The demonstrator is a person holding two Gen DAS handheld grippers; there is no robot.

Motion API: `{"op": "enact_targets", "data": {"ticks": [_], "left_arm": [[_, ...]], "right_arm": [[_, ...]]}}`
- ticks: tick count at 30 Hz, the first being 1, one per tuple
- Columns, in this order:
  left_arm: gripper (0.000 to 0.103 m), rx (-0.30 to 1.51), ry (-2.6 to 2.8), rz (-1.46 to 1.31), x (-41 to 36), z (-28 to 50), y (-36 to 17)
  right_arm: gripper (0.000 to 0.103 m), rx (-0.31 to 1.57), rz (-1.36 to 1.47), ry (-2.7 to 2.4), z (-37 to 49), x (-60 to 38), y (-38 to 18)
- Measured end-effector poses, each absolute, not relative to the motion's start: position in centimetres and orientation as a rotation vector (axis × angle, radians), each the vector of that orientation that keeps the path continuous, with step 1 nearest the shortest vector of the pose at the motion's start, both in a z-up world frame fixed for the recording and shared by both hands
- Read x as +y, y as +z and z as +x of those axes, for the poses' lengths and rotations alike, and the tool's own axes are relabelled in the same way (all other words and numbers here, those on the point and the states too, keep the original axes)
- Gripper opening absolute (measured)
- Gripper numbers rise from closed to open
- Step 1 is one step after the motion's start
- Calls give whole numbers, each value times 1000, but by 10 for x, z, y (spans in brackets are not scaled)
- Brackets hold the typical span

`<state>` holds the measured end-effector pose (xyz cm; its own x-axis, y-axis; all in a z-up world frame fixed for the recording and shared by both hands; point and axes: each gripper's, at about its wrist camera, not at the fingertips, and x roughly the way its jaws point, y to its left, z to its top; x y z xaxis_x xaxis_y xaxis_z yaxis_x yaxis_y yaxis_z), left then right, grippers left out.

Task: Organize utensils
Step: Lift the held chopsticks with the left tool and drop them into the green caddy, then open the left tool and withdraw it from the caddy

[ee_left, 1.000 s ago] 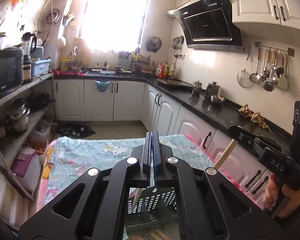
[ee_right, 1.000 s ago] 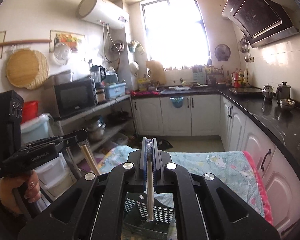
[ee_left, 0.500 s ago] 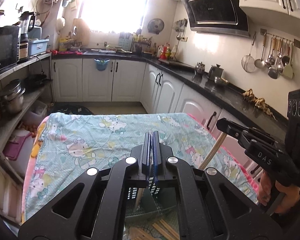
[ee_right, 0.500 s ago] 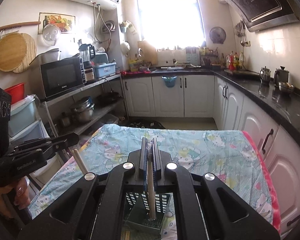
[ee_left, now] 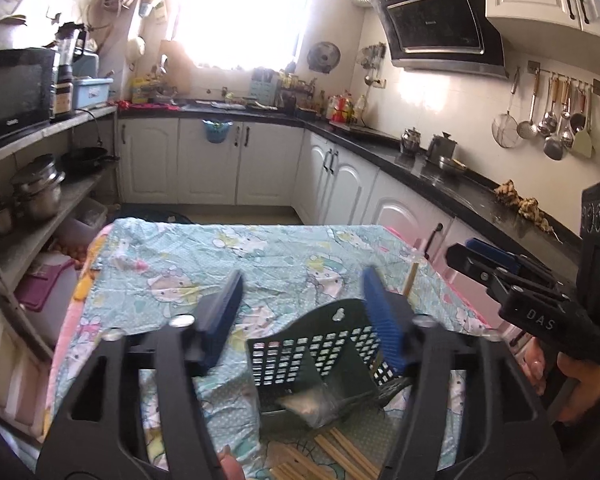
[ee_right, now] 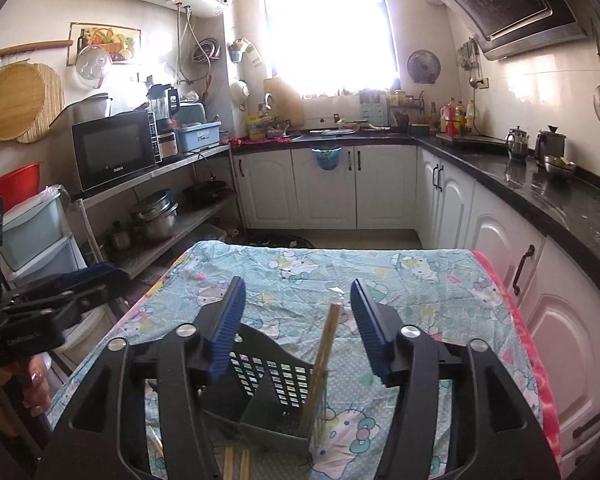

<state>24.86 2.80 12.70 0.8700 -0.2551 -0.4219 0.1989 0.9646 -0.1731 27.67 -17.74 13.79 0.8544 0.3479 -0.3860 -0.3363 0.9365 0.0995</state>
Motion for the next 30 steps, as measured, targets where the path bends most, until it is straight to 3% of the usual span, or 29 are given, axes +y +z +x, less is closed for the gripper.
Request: {"op": "enact_targets", "data": {"ticks": [2, 6, 17, 30], "left_arm": [[74, 447, -236, -139, 32, 243, 130], [92, 419, -232, -158, 39, 232, 135], [93, 392, -224, -168, 46, 203, 144], [93, 369, -218, -173, 47, 172, 142]], "right_arm": [[66, 386, 31, 354, 270, -182, 140], [73, 344, 15, 337, 256, -187, 145], [82, 288, 3, 345, 221, -196, 156], [83, 272, -28, 358, 187, -193, 153]]}}
